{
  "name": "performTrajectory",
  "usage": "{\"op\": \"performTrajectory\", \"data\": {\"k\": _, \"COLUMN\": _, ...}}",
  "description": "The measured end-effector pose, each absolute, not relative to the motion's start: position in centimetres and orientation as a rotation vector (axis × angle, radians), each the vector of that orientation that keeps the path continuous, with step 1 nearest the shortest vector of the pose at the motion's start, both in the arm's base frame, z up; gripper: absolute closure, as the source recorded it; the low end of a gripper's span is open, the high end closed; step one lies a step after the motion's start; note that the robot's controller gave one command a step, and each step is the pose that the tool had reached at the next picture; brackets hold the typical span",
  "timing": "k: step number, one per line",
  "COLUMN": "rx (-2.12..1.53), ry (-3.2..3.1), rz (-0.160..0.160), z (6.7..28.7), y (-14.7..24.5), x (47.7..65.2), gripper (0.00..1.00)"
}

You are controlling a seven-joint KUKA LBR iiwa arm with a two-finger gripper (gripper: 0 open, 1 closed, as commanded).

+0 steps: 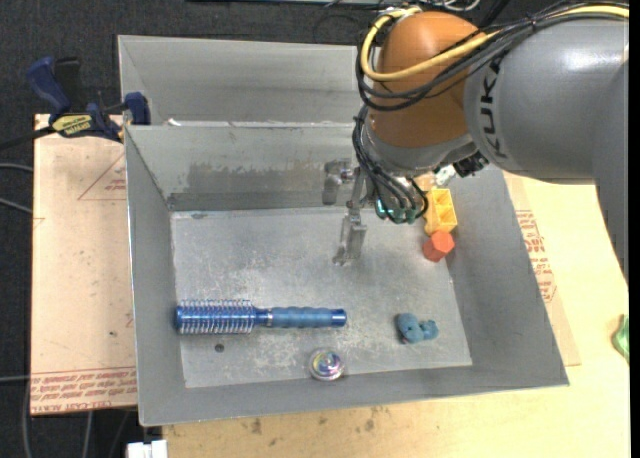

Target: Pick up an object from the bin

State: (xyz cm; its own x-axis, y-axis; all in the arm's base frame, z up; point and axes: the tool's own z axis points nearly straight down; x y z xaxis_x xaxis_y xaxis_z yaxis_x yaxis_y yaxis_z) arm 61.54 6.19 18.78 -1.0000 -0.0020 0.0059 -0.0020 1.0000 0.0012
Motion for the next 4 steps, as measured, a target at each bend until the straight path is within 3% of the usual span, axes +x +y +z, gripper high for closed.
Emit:
{"op": "performTrajectory", "data": {"k": 1, "rx": 0.09, "ry": -3.133, "rz": -0.001, "z": 8.0, "y": 9.7, "x": 57.1, "gripper": 0.0}}
{"op": "performTrajectory", "data": {"k": 2, "rx": 0.028, "ry": -3.14, "rz": -0.007, "z": 7.2, "y": 17.7, "x": 49.3, "gripper": 0.0}}
{"op": "performTrajectory", "data": {"k": 3, "rx": 0.014, "ry": -3.143, "rz": 0.0, "z": 7.2, "y": 17.1, "x": 49.6, "gripper": 1.0}}
{"op": "performTrajectory", "data": {"k": 4, "rx": 0.065, "ry": -3.148, "rz": -0.006, "z": 18.0, "y": 18.3, "x": 50.1, "gripper": 1.0}}
